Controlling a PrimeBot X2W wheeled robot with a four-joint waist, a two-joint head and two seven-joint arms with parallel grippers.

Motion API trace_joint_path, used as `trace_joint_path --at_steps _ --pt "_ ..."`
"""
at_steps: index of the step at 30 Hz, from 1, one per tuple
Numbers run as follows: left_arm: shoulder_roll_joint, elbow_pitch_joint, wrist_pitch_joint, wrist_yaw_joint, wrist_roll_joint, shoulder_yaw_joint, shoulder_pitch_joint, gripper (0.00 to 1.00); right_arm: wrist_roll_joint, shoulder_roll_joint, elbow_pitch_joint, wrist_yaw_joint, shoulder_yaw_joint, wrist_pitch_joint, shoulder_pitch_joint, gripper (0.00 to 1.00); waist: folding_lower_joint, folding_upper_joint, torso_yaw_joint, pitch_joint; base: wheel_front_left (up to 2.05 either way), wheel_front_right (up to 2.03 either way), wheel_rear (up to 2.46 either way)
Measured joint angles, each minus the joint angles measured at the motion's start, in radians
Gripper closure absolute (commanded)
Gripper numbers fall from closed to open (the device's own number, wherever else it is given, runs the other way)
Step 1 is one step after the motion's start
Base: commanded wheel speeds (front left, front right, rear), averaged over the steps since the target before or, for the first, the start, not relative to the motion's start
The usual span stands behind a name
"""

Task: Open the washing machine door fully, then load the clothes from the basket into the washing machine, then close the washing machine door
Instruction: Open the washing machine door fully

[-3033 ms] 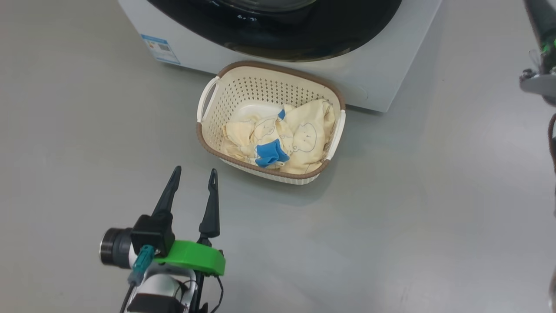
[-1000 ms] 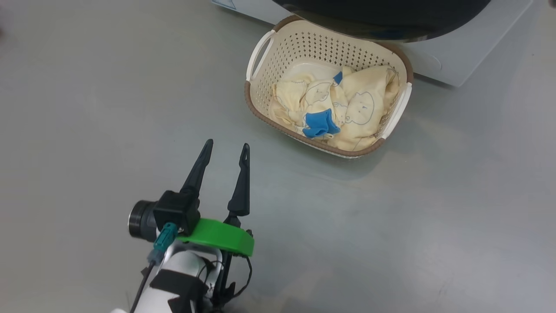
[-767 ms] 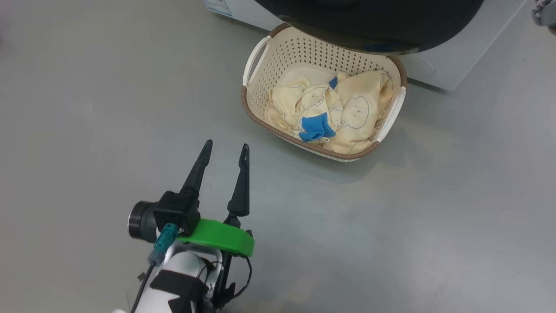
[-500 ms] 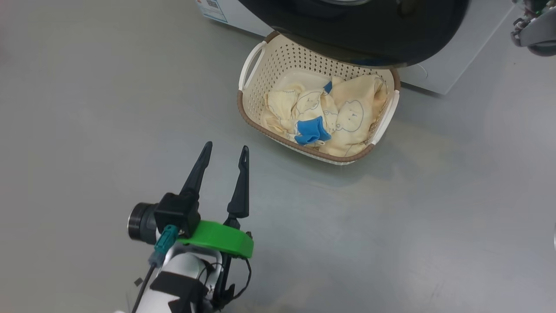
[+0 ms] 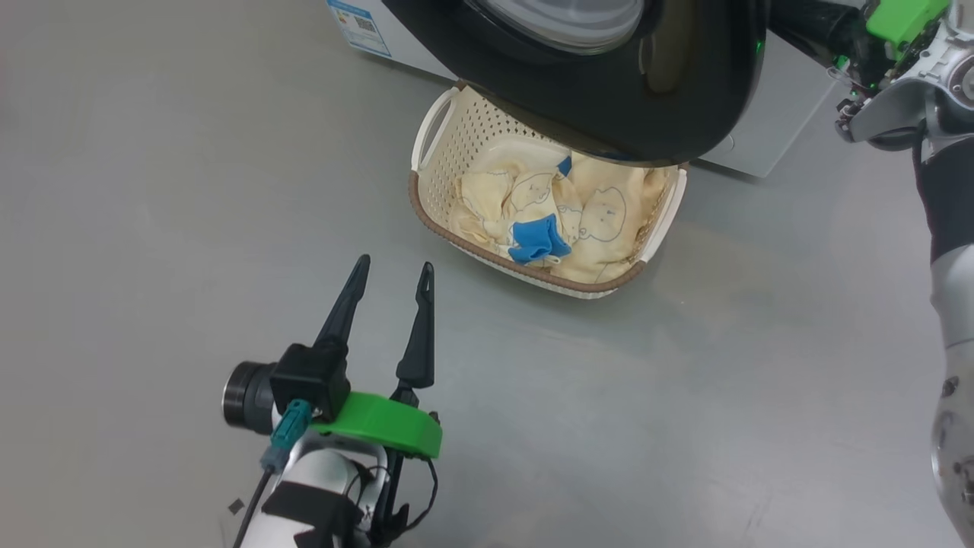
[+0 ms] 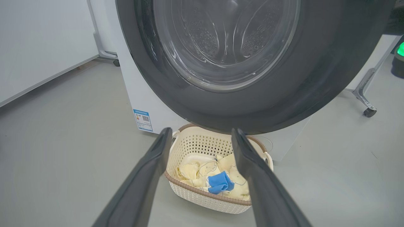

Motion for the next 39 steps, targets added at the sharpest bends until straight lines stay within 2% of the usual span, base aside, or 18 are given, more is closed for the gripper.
trace_joint_path --at_steps 28,39 --pt "0.0 0.01 0.0 -0.001 0.009 -0.001 0.01 0.0 0.046 0.052 -0.159 0.0 0.086 0.101 0.138 1.0 0.0001 0.0 -0.004 -0.025 0.0 0.0 0.0" --pt "0.0 0.012 0.0 -0.006 0.009 -0.006 0.014 0.0 0.138 0.055 -0.214 0.0 0.184 0.118 0.202 1.0 0.0001 0.0 -0.002 -0.045 0.0 0.0 0.0"
